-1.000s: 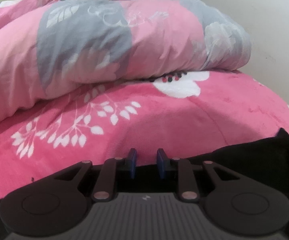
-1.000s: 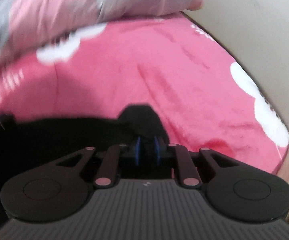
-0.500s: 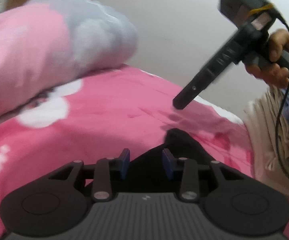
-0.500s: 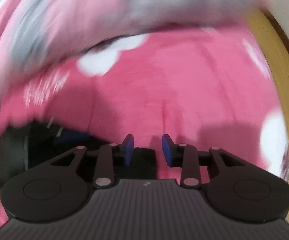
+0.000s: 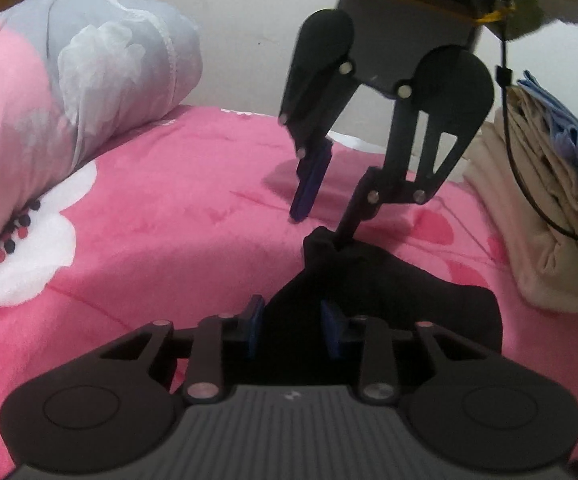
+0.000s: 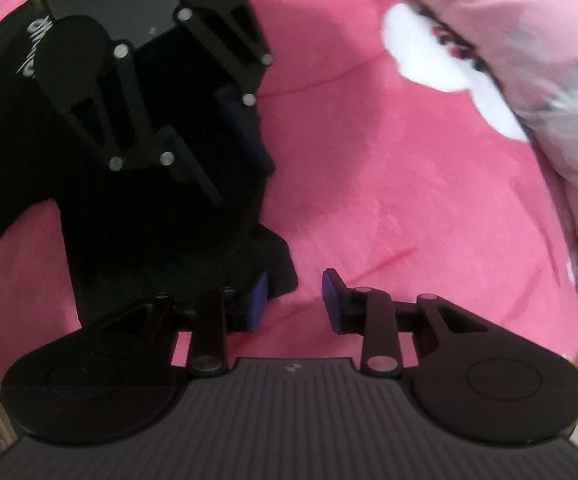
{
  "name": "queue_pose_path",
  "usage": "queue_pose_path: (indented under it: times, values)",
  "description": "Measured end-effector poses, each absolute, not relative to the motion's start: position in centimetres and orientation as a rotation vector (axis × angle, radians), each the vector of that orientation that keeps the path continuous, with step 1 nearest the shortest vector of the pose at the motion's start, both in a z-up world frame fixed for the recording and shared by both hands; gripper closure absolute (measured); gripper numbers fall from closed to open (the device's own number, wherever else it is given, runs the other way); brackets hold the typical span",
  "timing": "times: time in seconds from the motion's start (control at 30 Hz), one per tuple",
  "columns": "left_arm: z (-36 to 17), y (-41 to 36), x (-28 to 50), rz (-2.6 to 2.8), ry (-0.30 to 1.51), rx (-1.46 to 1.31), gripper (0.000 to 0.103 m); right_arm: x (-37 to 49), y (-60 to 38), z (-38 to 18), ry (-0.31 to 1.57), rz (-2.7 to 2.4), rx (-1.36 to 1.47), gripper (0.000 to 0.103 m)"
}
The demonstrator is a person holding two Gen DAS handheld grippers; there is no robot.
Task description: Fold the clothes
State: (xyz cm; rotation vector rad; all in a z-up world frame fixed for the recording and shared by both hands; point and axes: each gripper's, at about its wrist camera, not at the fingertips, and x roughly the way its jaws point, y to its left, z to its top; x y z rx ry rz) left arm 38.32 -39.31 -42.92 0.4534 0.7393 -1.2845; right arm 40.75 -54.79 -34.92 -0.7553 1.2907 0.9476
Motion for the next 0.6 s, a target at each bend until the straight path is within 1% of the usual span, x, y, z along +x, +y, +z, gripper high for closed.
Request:
queue_pose_path:
  times: [0.07,0.1,0.13,0.17,0.23,0.33,0.47,0.6]
  values:
    - [-42.9,-39.4,38.3,-1.285,0.73,0.455,0.079,40.9,-54.9,-34.6,1.301,0.973,-0.752,0.08]
    - [-42.9,-39.4,38.2,-1.286,0.728,0.453,0.085,40.8,-55.0,-34.3,1.309,0.976,-0.742,0.084]
    - [-42.9,-39.2,38.2,-1.284,0.722,0.448,0.092,40.8,-55.2,-33.9,1.318,0.978,-0.733,0.091]
    - [-42.8,-39.2,38.1,-1.281,0.718,0.445,0.094,40.7,-55.3,-33.6,1.326,0.981,-0.723,0.1]
    - [-42.6,-38.9,37.9,-1.278,0.702,0.44,0.099,40.5,-55.6,-32.9,1.342,0.986,-0.703,0.101]
    - [-42.1,-38.4,37.7,-1.268,0.684,0.401,0.1,40.3,-55.9,-31.8,1.367,0.994,-0.674,0.101]
    - [-40.9,-37.6,37.8,-1.276,0.679,0.326,0.1,40.7,-56.8,-28.9,1.405,0.968,-0.606,0.101]
    - [-40.4,-37.7,38.1,-1.268,0.689,0.304,0.1,41.6,-56.9,-30.3,1.406,0.905,-0.609,0.101]
